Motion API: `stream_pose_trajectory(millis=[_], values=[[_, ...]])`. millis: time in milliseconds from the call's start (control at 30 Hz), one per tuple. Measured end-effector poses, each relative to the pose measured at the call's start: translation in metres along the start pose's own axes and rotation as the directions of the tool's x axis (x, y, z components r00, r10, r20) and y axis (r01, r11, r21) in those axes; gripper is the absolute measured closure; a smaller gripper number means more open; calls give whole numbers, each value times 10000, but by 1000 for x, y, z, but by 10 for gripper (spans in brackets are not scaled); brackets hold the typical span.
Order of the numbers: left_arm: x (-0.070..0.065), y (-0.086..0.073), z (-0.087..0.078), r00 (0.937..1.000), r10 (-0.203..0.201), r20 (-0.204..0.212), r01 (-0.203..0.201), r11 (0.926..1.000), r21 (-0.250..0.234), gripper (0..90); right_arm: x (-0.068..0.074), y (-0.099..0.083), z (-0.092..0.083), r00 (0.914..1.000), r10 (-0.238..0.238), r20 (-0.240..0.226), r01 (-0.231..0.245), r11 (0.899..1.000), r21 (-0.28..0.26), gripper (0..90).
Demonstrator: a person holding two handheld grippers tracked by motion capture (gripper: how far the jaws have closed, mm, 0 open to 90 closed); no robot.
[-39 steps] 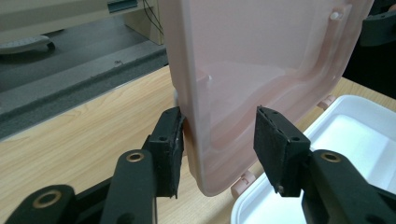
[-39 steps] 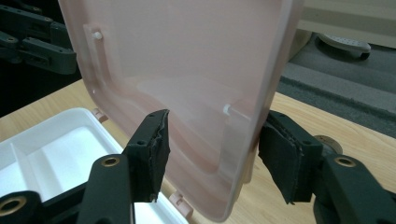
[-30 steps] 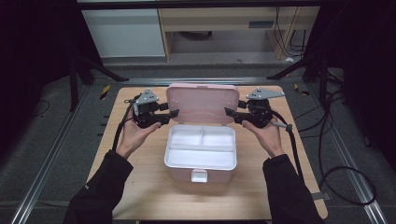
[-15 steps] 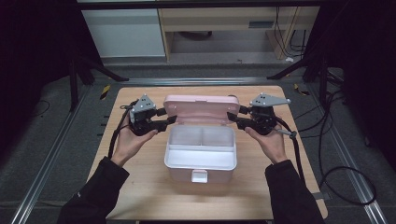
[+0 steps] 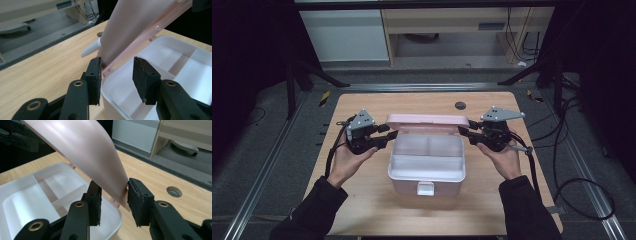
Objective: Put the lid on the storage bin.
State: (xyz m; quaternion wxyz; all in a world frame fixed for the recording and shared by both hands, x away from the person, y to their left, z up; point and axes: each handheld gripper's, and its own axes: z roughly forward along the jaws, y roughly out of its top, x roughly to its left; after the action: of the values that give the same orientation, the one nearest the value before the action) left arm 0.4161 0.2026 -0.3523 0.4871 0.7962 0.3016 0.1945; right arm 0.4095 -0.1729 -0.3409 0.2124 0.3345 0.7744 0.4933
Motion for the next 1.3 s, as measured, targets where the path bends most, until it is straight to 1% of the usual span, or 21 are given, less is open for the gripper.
stream_pose_trajectory(millis=[33,100,233,367,567,633,700,833,867,1000,1067,1100,1167,1300], values=[[-1,0,0,10000,1,7,-1,10000,8,585,1,-2,-1,10000,31,-41,-31,10000,51,637],[-2,0,-2,10000,82,-4,-82,9999,101,585,2,-3,-1,10000,-65,-17,66,9999,134,636],[-5,-1,-4,10000,38,-28,-38,10000,47,584,4,-3,-3,9999,-154,-17,154,9996,230,633],[-10,-5,-8,10000,71,35,-71,9999,132,577,10,-5,-7,9996,-282,-69,284,9992,297,607],[-16,-11,-12,10000,-1,87,0,10000,82,569,19,-13,-10,9990,-440,-111,444,9983,389,574],[-18,-14,-13,9999,-29,117,28,9999,152,563,22,-16,-12,9986,-527,-95,531,9977,426,565],[-20,-18,-15,10000,-32,80,30,9997,254,554,24,-21,-13,9987,-471,-171,479,9978,448,551],[-22,-28,-16,10000,-72,38,71,9992,406,532,27,-29,-15,9987,-438,-250,449,9979,458,482],[-22,-31,-17,9999,-100,13,100,9991,404,530,27,-31,-16,9989,-423,-220,433,9981,446,465],[-19,-39,-22,9983,-586,41,586,9982,150,522,31,-37,-17,9983,-576,-113,582,9960,682,424],[-16,-43,-27,9963,-845,154,844,9964,111,517,33,-39,-17,9974,-715,-89,720,9941,812,409],[-15,-45,-28,9953,-940,213,937,9955,115,515,33,-41,-17,9974,-710,-107,717,9936,874,403],[-15,-50,-30,9944,-1028,253,1023,9945,205,511,34,-42,-17,9973,-723,-144,733,9924,985,390],[-14,-58,-29,9943,-1042,229,1033,9939,387,506,34,-49,-20,9973,-713,-169,729,9888,1303,357]])
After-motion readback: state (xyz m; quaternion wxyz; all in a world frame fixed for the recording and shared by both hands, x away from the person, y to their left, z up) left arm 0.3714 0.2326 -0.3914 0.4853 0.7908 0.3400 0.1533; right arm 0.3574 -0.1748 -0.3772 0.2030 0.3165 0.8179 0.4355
